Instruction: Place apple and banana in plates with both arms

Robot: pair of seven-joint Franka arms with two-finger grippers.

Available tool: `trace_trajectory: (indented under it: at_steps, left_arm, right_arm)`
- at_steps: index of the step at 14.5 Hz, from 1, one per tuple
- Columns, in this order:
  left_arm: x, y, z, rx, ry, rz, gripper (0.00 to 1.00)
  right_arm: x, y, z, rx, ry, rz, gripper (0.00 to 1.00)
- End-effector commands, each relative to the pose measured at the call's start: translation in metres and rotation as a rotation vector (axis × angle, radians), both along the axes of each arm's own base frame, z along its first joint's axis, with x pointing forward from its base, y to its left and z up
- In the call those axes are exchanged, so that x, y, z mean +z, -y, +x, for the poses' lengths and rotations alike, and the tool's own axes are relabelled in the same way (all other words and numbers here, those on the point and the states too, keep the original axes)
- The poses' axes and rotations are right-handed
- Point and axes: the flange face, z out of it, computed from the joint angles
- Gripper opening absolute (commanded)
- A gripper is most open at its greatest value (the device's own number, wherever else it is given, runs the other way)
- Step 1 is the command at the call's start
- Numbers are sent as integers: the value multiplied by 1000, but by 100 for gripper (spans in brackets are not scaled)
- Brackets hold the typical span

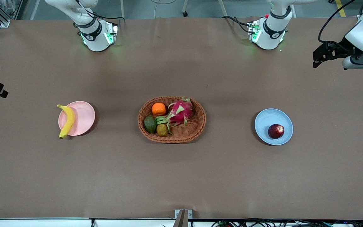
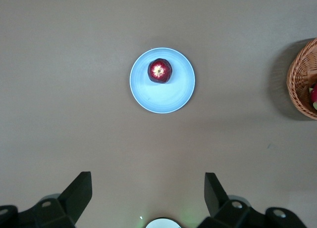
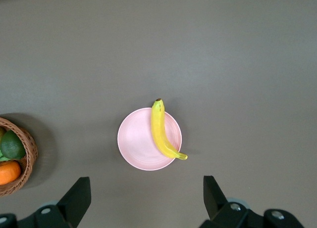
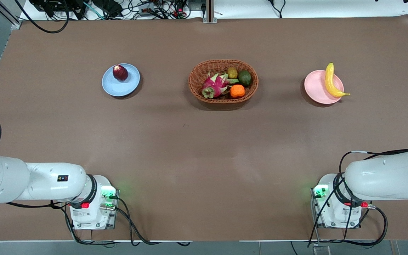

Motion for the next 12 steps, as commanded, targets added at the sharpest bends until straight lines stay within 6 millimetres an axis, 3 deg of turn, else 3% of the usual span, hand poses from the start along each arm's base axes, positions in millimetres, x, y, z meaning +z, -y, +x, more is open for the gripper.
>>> trace_trajectory:
  at_steps: [1,6,12]
  left_arm:
    - [3,-1,-4,-22,17,16,100]
    - [5,-4,-3,-16,17,13,100]
    - [12,-6,-1,-6,29,14,100]
  right_arm:
    - [-1,-2,-11,21,20,-12,100]
    - [-17,1,-30,15,30,-9,100]
    - [-13,-5,-39,33,23,-15,100]
